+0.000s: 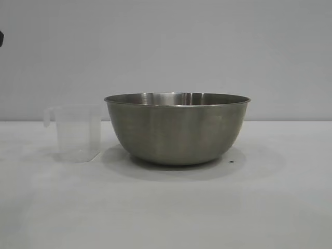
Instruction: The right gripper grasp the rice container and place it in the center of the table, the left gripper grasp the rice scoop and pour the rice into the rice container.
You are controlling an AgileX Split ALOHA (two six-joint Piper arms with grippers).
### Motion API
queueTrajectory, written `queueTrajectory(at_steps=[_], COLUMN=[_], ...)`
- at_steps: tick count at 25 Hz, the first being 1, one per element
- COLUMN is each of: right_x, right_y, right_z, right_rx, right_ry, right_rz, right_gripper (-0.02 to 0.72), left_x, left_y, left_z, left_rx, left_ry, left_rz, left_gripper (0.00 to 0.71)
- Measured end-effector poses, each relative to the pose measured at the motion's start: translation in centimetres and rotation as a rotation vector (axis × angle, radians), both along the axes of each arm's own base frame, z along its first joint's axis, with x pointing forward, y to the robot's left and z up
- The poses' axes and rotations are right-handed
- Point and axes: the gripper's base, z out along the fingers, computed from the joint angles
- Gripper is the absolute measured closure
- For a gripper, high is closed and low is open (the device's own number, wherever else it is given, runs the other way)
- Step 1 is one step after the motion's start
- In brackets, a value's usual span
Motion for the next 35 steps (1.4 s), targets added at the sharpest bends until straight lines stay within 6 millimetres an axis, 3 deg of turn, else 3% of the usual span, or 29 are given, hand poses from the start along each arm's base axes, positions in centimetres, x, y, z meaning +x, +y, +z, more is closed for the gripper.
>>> queueTrajectory(at_steps=[9,19,28,35], right_x=[0.0,0.0,0.0,0.0], right_y=[0.0,0.0,0.0,0.0], right_z=[0.0,0.0,0.0,0.0], right_rx=[0.0,0.0,0.0,0.0], right_ry=[0.0,0.0,0.0,0.0], right_rz=[0.0,0.0,0.0,0.0], right_gripper=[0.301,0.301,0.301,0.301], left_x=[2.1,2.5,0.9,-1.6], left_y=[0.1,0.1,-0.1,-0.2], left_z=[3.2,7.8,9.8,12.2], left_rx=[0.009,0.068,0.059,0.058], left_ry=[0.26,0.559,0.767,0.796], left_rz=[0.002,-0.051,-0.096,-0.104], left_gripper=[0.397,0.397,0.397,0.397])
